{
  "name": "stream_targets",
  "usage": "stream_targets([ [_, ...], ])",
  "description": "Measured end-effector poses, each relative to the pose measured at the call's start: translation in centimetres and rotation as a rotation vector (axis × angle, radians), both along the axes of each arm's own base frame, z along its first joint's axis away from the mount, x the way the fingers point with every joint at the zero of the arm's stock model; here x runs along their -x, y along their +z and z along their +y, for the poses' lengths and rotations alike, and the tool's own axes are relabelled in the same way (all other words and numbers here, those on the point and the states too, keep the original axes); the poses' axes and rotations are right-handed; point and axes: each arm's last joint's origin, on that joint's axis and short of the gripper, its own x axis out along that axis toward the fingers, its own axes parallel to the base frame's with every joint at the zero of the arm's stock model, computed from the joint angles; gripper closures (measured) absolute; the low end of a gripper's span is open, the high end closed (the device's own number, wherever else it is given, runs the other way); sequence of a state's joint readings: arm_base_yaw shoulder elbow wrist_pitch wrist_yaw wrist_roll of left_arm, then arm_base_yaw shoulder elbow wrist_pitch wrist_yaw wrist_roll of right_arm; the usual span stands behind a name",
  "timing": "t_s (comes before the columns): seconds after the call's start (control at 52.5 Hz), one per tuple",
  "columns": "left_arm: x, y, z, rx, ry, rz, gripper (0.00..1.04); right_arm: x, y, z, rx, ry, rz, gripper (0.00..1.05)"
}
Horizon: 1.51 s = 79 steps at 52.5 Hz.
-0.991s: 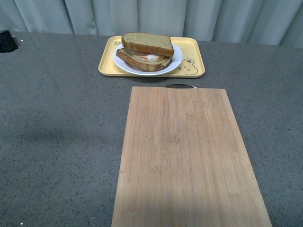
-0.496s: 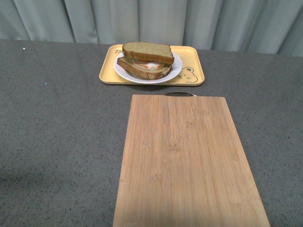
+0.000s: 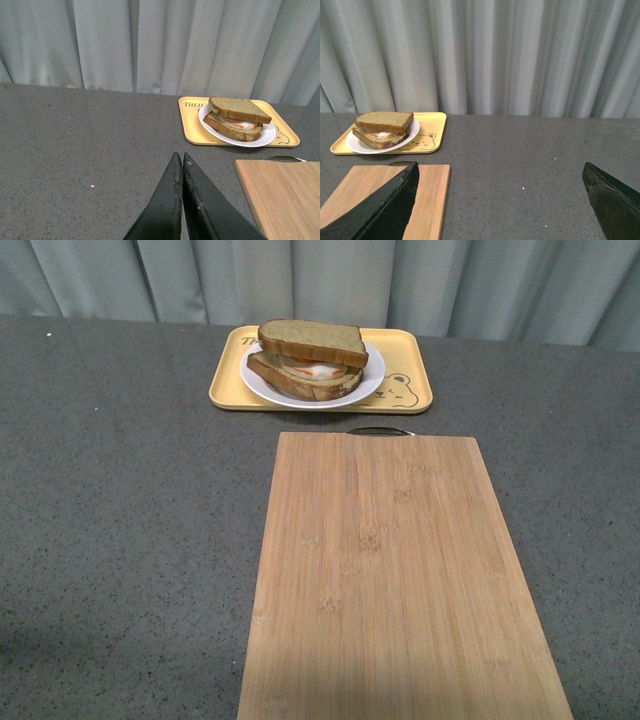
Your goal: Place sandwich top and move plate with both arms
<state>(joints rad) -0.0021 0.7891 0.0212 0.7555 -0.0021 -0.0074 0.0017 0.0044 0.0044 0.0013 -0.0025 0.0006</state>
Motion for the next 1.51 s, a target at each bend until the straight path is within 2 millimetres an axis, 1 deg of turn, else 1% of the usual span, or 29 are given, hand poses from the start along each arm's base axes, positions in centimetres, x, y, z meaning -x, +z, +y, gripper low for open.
stream_targets([
  [0.229,1.3,0.6,0.0,0.0,0.0,-0.021,1.01,0.0,0.0,0.0,0.0,0.0,0.0,0.09],
  [0.61,2.6,1.0,0.0,0.0,0.0,-0.032,1.01,0.0,0.0,0.0,0.0,0.0,0.0,0.09],
  [1.372,4.1,1.0,0.0,0.0,0.0,-0.034,1.01,0.0,0.0,0.0,0.0,0.0,0.0,0.09],
  [1.467,4.8,0.5,0.0,0.0,-0.002,0.002,1.01,0.0,0.0,0.0,0.0,0.0,0.0,0.09],
  [1.506,5.1,0.6,0.0,0.0,-0.002,-0.019,1.01,0.0,0.0,0.0,0.0,0.0,0.0,0.09],
])
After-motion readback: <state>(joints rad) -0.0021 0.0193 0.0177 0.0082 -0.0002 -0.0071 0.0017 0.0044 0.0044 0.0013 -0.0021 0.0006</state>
